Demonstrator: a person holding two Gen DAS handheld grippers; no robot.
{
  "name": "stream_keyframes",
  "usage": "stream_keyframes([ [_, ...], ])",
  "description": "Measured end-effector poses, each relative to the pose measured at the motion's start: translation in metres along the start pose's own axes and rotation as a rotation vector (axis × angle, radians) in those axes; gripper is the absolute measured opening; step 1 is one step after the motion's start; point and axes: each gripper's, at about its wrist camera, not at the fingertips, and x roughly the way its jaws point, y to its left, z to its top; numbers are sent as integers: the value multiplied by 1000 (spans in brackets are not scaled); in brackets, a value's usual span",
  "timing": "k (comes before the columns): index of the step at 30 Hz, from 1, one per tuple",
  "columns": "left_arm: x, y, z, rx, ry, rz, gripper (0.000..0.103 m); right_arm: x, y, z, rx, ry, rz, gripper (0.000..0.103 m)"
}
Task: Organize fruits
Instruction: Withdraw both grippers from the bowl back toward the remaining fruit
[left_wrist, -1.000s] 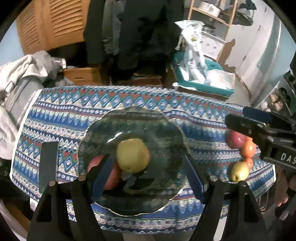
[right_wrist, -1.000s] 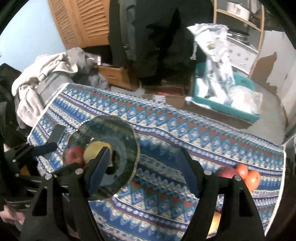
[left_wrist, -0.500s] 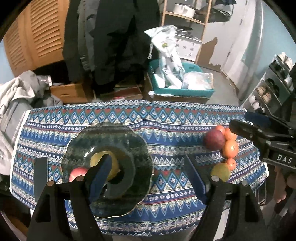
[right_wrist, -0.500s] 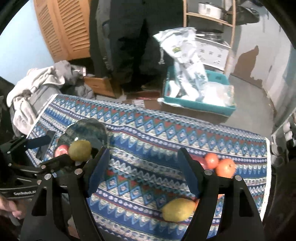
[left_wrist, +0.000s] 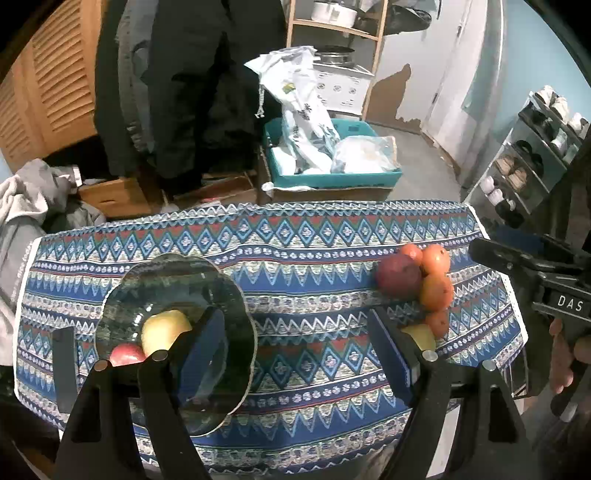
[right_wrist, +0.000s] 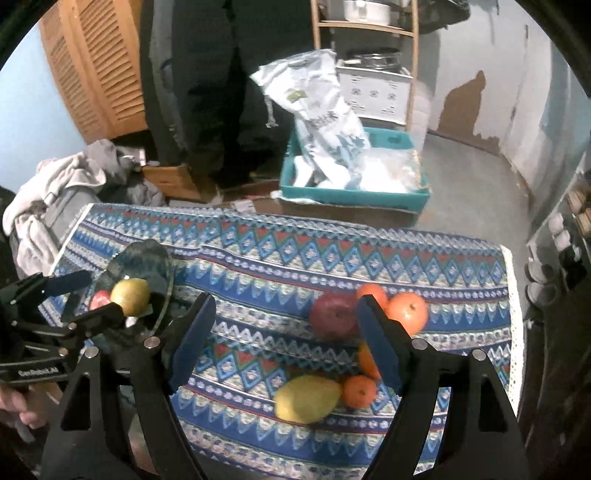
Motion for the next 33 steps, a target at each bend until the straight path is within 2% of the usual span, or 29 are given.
stream_keyframes([
  [11,11,-36,6,73,9,-15,81,0,-43,-13,67,22,-41,79],
  [21,25,-46,12,84,21,-4,81,1,-75,-19,111,32,-63,79],
  [33,70,-58,11,130,83,-6,81,46,-108,-37,157,152,-93,79],
])
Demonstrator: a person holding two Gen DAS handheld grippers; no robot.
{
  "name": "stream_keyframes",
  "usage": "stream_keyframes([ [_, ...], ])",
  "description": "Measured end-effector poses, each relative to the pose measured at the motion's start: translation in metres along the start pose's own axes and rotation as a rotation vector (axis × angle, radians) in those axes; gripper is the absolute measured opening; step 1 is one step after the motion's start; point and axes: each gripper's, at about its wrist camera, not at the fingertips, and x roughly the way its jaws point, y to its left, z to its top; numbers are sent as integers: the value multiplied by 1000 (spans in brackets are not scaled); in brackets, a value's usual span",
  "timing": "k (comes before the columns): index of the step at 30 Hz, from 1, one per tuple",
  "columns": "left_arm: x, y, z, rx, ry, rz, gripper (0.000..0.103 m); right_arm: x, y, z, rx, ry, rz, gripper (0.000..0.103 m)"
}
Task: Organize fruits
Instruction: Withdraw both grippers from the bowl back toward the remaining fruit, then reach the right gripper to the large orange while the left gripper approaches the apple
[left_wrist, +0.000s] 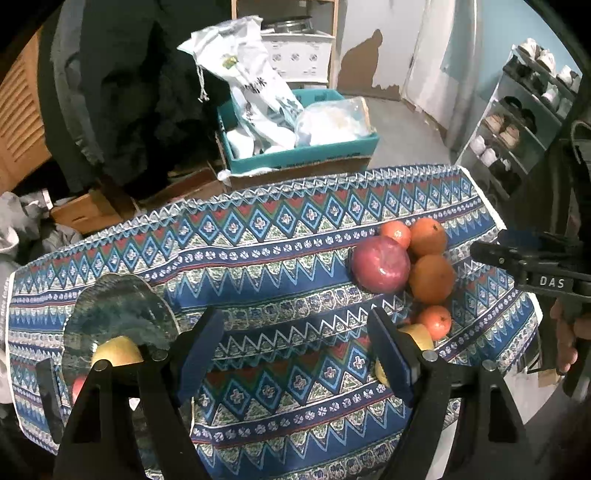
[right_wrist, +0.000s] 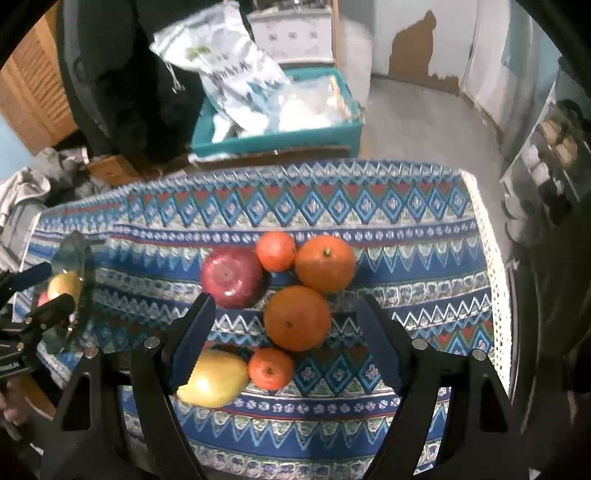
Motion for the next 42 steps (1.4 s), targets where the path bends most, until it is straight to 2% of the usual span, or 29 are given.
stream_keyframes([
  [14,48,-10,9,5,42,-17,81,71,-8,-12,-20,132,-42,79],
  [21,64,-21,10,41,55,-18,81,96,-9,-18,-21,170,-31,79],
  [29,74,-31,9,70,66,-27,81,111,-4,-21,-40,190,-32,79],
  [32,76,-35,10,73,71,-37,81,117,-3,-22,-44,208,-11,71],
  [35,79,-40,12,76,74,-46,81,124,0,-21,-45,199,-9,70],
  [38,82,-45,15,63,80,-73,81,124,1,-23,-47,190,-14,69],
  [42,88,-56,21,63,89,-99,81,104,-11,-29,-20,163,-23,69],
])
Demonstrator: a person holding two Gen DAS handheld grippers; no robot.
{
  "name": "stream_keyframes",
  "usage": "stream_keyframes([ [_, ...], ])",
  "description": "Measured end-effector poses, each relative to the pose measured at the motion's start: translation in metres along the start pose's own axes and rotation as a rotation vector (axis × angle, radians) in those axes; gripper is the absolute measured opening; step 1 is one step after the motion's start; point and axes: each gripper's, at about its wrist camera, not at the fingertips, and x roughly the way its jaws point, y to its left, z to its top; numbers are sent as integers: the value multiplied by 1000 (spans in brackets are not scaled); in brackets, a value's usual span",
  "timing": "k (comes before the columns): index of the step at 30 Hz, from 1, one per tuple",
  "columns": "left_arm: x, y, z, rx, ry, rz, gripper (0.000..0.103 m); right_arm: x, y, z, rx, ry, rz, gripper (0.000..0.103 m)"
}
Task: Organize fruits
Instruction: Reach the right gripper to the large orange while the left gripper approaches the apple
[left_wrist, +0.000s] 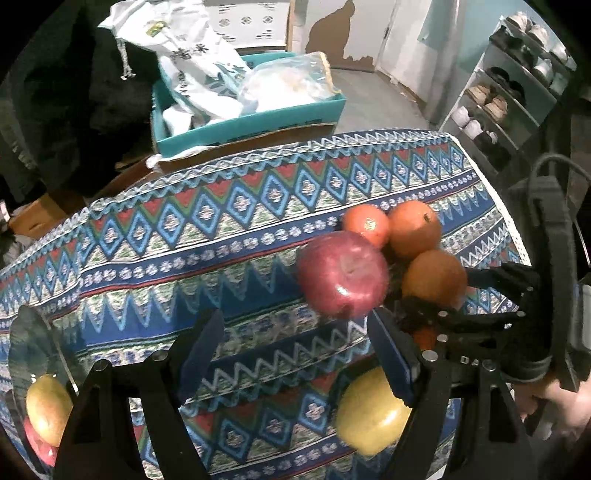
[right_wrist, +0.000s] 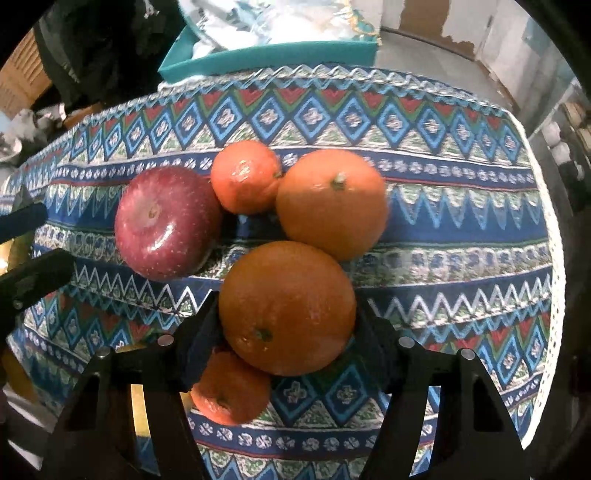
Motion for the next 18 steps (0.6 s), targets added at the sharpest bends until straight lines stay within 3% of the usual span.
stream_keyframes([
  [9,22,-24,10,34,29,-22,82,-30,-39,-3,91,-63,-38,69],
  [18,46,-36,16,29,54,-38,82,-29,-56,0,143,-75,-48,69],
])
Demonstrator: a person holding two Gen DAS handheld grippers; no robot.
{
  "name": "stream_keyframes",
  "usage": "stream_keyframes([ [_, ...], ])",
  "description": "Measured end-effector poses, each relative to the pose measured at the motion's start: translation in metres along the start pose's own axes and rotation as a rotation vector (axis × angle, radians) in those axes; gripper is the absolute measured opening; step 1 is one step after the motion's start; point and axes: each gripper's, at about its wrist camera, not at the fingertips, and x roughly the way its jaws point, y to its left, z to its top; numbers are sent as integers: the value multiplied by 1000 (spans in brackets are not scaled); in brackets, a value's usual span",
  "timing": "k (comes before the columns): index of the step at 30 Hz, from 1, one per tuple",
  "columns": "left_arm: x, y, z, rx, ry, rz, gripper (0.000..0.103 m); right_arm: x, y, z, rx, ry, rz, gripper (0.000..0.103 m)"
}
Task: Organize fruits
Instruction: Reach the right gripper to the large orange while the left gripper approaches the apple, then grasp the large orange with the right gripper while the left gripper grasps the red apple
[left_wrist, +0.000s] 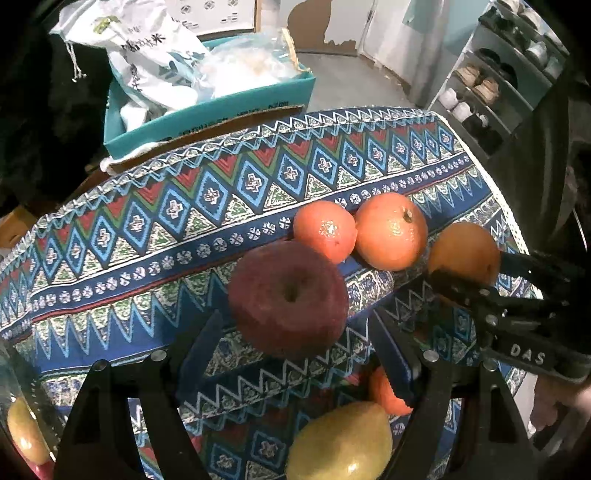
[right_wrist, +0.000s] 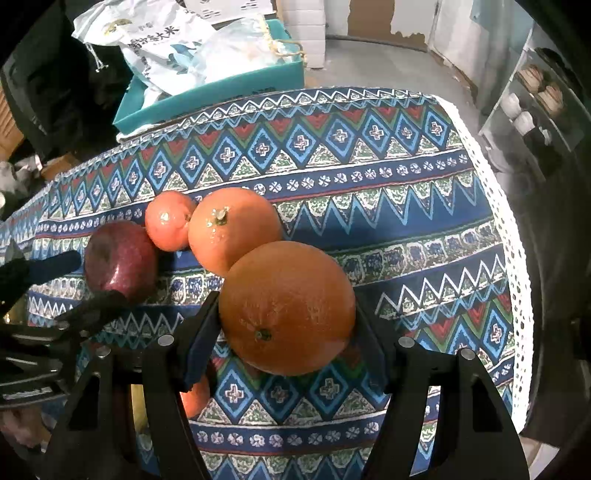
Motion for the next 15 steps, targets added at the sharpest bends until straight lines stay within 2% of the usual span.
stream_keyframes([
  [15,34,8,8,-32,52,-22,83,7,-2,1,7,11,3,69],
])
